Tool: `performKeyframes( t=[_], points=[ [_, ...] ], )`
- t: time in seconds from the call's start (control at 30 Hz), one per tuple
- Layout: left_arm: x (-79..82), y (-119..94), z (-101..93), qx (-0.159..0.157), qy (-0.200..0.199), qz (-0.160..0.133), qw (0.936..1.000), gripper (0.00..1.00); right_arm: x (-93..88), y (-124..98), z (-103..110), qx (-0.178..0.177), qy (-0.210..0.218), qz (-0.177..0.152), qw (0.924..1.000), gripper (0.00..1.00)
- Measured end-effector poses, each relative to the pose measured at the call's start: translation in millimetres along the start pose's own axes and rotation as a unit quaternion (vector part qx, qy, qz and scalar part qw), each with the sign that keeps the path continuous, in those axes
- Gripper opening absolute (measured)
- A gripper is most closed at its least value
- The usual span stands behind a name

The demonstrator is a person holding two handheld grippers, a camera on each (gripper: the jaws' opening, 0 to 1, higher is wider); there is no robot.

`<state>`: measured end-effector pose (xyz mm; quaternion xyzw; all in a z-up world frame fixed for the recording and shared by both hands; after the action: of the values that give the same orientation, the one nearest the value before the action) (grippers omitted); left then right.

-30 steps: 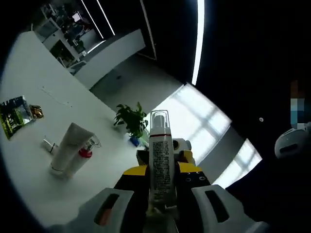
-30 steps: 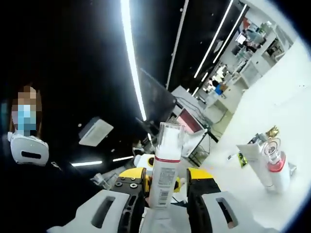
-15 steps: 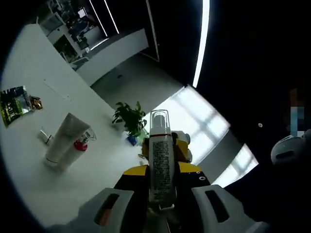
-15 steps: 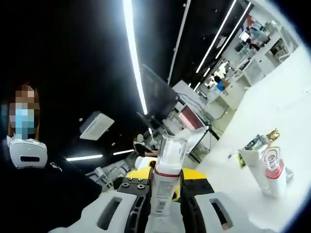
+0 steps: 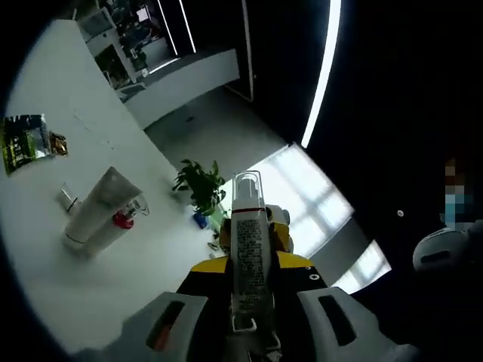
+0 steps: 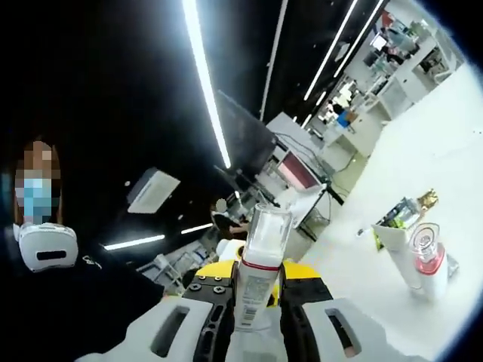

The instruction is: Arrange the skincare products in the storage area until every visible bottle or jar stands upright without overlapping.

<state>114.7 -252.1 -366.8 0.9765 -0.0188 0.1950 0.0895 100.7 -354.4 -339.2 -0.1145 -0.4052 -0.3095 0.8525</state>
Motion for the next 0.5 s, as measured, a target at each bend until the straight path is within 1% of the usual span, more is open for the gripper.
performKeyframes(
  t=[0.03,0.07,0.1,0.17,0.23,0.3,0.37,0.5],
  points=[
    [-0.1,-1,1.2,0.002,0.000,0.001,1.0000,0.23,-1.7,0,-2,-0.007,0.014,0.009,0.9998,0.19],
    [-0.7,-2,3.7,0.004,0.001,0.004,1.0000,0.23,-4.3,-1,-10,-0.032,0.016,0.023,0.9991,0.13],
    [-0.4,-2,4.5,0.003,-0.002,0.004,1.0000,0.22,-4.6,0,-7,-0.017,0.007,0.019,0.9996,0.11],
    [-2.0,-3,6.1,0.008,0.005,0.014,0.9999,0.22,-7.0,1,-9,-0.016,0.007,0.022,0.9996,0.11],
    [-2.3,-5,7.1,0.010,0.008,0.019,0.9997,0.22,-9.0,2,-9,-0.012,-0.011,0.025,0.9996,0.10],
    [-2.6,-8,8.8,0.012,0.011,0.021,0.9996,0.22,-11.0,4,-9,-0.015,-0.021,0.027,0.9993,0.10],
    [-3.6,-10,11.1,0.013,0.012,0.023,0.9996,0.21,-12.6,5,-10,-0.016,-0.045,0.029,0.9984,0.10],
    [-4.4,-13,15.9,0.024,0.014,0.026,0.9993,0.22,-17.7,7,-13,-0.020,-0.055,0.029,0.9979,0.10]
  ],
)
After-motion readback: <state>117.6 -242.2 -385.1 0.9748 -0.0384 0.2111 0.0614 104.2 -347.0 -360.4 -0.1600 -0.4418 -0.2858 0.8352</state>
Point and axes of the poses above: the point that each gripper's makers call its tool centre point, and the gripper's own axes: y roughly forward along the fingers, z roughly to its left, x roughly out of its top, the point moved 6 cm from there along -y, roughly backward along the fingers, and after that the axes turned 8 degrees about -y, right-handed, at the moved point
